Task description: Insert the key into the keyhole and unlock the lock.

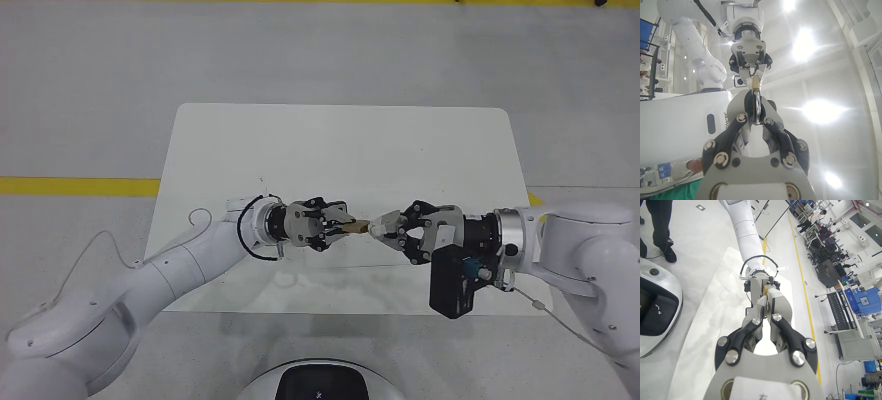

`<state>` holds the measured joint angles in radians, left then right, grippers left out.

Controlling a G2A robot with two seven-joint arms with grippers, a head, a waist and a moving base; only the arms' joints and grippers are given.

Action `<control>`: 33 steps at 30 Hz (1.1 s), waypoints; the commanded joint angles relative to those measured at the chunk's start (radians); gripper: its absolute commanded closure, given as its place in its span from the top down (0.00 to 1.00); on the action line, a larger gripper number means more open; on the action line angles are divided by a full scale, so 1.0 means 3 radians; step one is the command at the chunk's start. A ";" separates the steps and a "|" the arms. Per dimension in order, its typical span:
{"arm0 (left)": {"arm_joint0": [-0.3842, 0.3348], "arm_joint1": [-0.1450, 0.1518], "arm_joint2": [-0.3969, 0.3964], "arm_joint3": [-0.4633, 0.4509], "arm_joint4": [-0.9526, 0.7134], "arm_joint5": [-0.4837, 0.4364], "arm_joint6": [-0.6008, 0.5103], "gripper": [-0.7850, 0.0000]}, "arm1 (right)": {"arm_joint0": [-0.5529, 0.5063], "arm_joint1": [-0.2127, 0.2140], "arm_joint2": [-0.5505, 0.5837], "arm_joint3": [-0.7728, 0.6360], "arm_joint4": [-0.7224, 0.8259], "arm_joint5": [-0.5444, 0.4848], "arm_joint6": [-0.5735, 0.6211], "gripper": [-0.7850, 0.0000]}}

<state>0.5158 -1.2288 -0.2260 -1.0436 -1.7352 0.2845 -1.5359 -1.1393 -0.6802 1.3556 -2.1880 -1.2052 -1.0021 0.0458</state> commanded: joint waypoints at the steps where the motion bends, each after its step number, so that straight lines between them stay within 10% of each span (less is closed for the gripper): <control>1: 0.0001 0.0002 -0.0004 -0.0005 -0.0003 0.0000 0.0000 0.00 | 0.0004 -0.0003 -0.0001 0.0002 0.0013 0.0004 0.0020 0.00; 17: -0.0014 0.0014 -0.0014 -0.0017 -0.0024 0.0000 0.0000 0.00 | 0.0031 -0.0019 0.0103 -0.0010 0.0144 -0.0016 0.0108 0.27; 32: -0.0192 -0.0026 -0.0411 0.0522 0.0805 -0.0656 0.0029 0.00 | -0.0512 -0.0030 0.0753 0.0123 0.0536 0.0503 -0.0230 0.27; 33: -0.0189 -0.0033 -0.0445 0.0519 0.0830 -0.0710 0.0056 0.00 | -0.0585 -0.0033 0.0798 0.0114 0.0578 0.0521 -0.0257 0.06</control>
<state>0.4582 -1.2370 -0.3498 -0.8880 -1.4949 0.0885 -1.5278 -1.2925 -0.6893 1.5812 -2.1531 -1.0473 -0.8557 -0.0231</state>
